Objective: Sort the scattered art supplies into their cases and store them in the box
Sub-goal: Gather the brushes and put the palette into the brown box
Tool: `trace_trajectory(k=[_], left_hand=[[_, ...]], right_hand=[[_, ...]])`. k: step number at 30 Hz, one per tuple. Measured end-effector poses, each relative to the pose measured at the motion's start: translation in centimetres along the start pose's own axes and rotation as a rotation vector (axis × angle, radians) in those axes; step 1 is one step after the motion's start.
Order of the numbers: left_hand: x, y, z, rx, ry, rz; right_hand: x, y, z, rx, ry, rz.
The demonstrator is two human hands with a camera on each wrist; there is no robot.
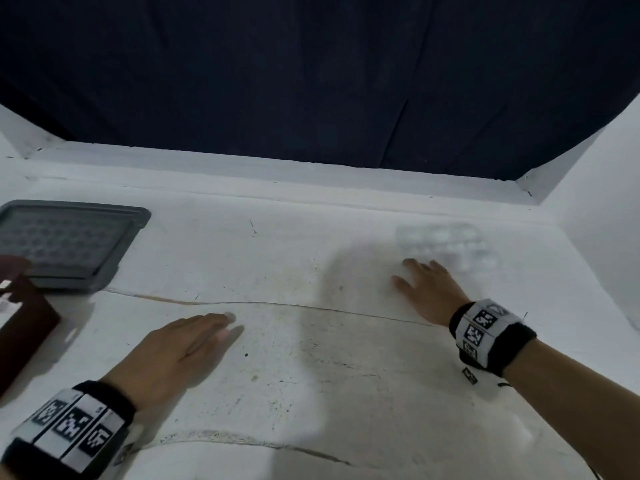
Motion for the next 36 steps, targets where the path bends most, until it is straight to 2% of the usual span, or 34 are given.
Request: trace_trajectory(k=[2, 6, 7, 11, 16, 19, 21, 24, 30, 36], left_hand=[[-0.1, 0.1, -0.6, 0.033, -0.004, -0.013], [-0.3, 0.1, -0.6, 0.31, 0.035, -0.061], [-0.3, 0.0, -0.6, 0.321, 0.027, -0.063], [0.1, 0.1, -0.6, 0.255, -0.008, -0.021], [1.6, 0.5, -0.3, 0.271, -0.005, -0.013], [2.8, 1.2, -0.1, 0.282, 0.009, -0.035], [3.7, 1.6, 0.2, 0.279, 0.016, -0.032], [5.0, 2.1, 0.7, 0.241, 0.015, -0.017], [7.8, 2.4, 2.2, 0.208, 0.018, -0.008], [9.3, 2.8, 2.4, 0.192, -0.002, -0.037]], right_hand=[[3.3, -0.4, 2.5, -0.036, 0.125, 0.032], [8.5, -1.1, 6.0, 0.168, 0.258, 0.038], [9.2, -1.3, 6.6, 0.208, 0.271, 0.032], [10.1, -2.9, 8.5, 0.282, 0.313, 0.011], [11.4, -5.8, 10.3, 0.331, 0.369, 0.077], [12.1, -5.9, 11.3, 0.344, 0.424, -0.023], [12.8, -6.1, 12.2, 0.291, 0.511, -0.046], [14.1, -7.1, 13.3, 0.297, 0.62, 0.082], [15.8, -7.6, 13.4, 0.488, 0.663, 0.202], [16.0, -8.5, 14.6, 0.575, 0.778, 0.093]])
Point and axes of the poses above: each hand's wrist, its own x-axis away from the middle knuckle, its own y-axis out of the back of the hand, z = x × y, the point moved 7 cm from there along -x, towards the middle knuckle, and after that the axes turned 11 degrees about -y, right-handed, at the moved point
